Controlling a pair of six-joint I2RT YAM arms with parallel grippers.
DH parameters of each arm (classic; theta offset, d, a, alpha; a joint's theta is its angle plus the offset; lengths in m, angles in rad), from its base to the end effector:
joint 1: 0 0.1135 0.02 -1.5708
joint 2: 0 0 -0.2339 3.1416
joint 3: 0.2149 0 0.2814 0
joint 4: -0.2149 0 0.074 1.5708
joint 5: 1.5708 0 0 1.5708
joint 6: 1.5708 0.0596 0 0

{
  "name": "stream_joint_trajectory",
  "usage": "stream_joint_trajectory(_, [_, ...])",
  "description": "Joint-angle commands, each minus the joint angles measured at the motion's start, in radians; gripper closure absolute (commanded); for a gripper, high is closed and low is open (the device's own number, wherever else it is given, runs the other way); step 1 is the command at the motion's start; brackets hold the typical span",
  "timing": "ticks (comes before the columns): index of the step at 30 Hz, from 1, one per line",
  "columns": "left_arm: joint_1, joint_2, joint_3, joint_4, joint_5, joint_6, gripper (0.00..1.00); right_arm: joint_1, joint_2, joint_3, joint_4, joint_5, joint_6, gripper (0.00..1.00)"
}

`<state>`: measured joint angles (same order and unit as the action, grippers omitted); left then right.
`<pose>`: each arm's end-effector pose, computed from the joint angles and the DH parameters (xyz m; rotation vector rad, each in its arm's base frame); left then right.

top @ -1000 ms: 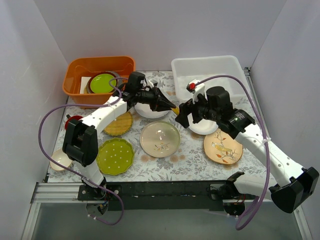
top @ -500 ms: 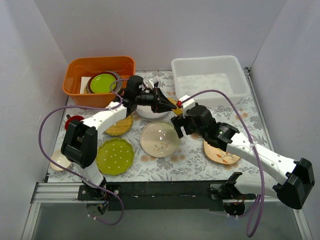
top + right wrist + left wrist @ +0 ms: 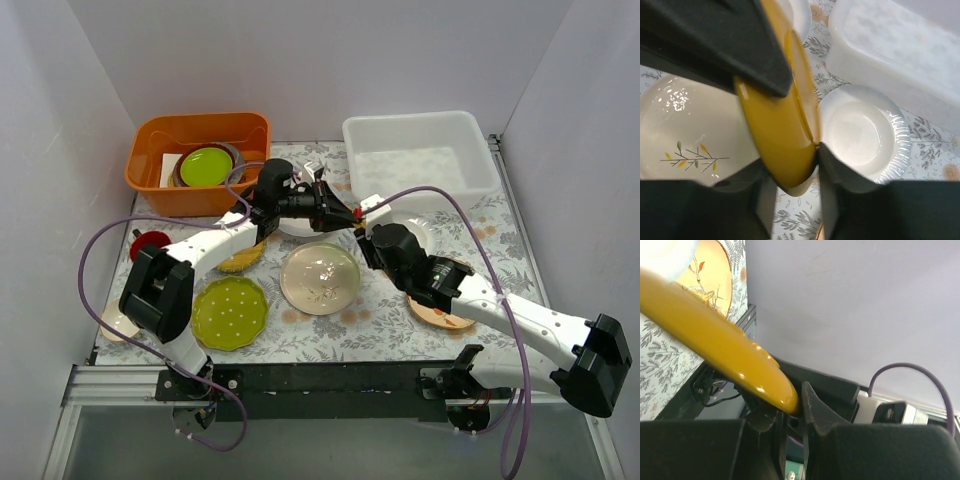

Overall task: Place the plates into the plastic bin on the countertop
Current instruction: Adjust the plate, then place the plate in the plastic bin.

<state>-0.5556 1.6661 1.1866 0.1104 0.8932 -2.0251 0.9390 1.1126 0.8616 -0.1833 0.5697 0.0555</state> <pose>0.3304 -0.2598 0.2326 0.8871 -1.9994 1.6442 0.2093 0.2315 0.2609 -0.4914 1.8705 0.0898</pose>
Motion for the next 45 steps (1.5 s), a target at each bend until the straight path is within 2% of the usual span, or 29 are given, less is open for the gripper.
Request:
stream_joint_trajectory(1, [-0.007,-0.078,-0.041,0.043,0.049,-0.527,1.0,-0.012,-0.016,0.007,0.093,0.088,0.014,0.77])
stream_joint_trajectory(3, [-0.007,-0.081,-0.047,0.049,0.049,-0.529,1.0,-0.012,-0.017,0.005,0.091,0.09,0.015,0.95])
stream_joint_trajectory(4, [-0.007,-0.083,-0.047,0.052,0.046,-0.527,1.0,-0.014,-0.017,0.005,0.09,0.096,0.018,0.99])
stream_joint_trajectory(11, [-0.007,-0.098,-0.064,0.086,0.035,-0.532,0.99,-0.012,-0.034,-0.007,0.093,0.088,0.026,0.99])
stream_joint_trajectory(13, [-0.007,-0.104,-0.062,0.086,0.035,-0.527,0.87,-0.012,-0.031,0.0,0.079,0.082,0.029,0.99])
stream_joint_trajectory(14, [-0.007,-0.111,-0.064,0.086,0.03,-0.521,0.73,-0.012,-0.031,0.004,0.065,0.081,0.033,0.99])
stream_joint_trajectory(16, [-0.007,-0.137,-0.058,0.066,0.023,-0.503,0.59,-0.012,-0.027,0.014,0.061,0.075,0.037,0.99])
stream_joint_trajectory(17, [-0.007,-0.147,-0.055,0.042,0.018,-0.495,0.44,-0.012,-0.027,0.017,0.055,0.078,0.038,0.99])
stream_joint_trajectory(21, [-0.007,-0.19,-0.015,-0.066,0.006,-0.387,0.12,-0.012,-0.004,0.047,0.027,0.073,0.055,0.99])
stream_joint_trajectory(23, [-0.004,-0.21,0.027,-0.171,-0.003,-0.322,0.08,-0.014,0.007,0.062,0.015,0.068,0.061,0.99])
stream_joint_trajectory(24, [-0.003,-0.212,0.047,-0.222,-0.02,-0.226,0.02,-0.014,0.018,0.066,0.007,0.061,0.072,0.99])
stream_joint_trajectory(26, [0.0,-0.21,0.131,-0.407,-0.049,-0.12,0.02,-0.017,0.029,0.077,-0.007,0.047,0.082,0.99])
stream_joint_trajectory(30, [0.002,-0.195,0.287,-0.722,-0.201,0.168,0.02,-0.049,0.026,0.093,-0.025,-0.025,0.11,0.99])
stream_joint_trajectory(31, [0.002,-0.189,0.319,-0.785,-0.302,0.281,0.02,-0.061,0.023,0.096,-0.027,-0.046,0.116,0.99])
stream_joint_trajectory(32, [0.002,-0.184,0.377,-0.904,-0.36,0.328,0.02,-0.096,0.02,0.105,-0.034,-0.066,0.119,0.99])
stream_joint_trajectory(34, [-0.001,-0.19,0.404,-1.015,-0.507,0.438,0.02,-0.155,0.018,0.117,-0.042,-0.186,0.136,0.99])
stream_joint_trajectory(35, [-0.001,-0.201,0.406,-1.038,-0.552,0.462,0.02,-0.227,0.016,0.131,-0.047,-0.297,0.144,0.99])
stream_joint_trajectory(37, [-0.007,-0.242,0.378,-1.071,-0.676,0.523,0.02,-0.299,0.021,0.149,-0.051,-0.408,0.162,0.99])
stream_joint_trajectory(39, [-0.007,-0.287,0.319,-1.08,-0.729,0.546,0.02,-0.385,0.033,0.186,-0.051,-0.532,0.17,0.99])
stream_joint_trajectory(45, [-0.024,-0.379,0.127,-1.088,-0.859,0.569,0.02,-0.531,0.113,0.303,-0.079,-0.767,0.208,0.99])
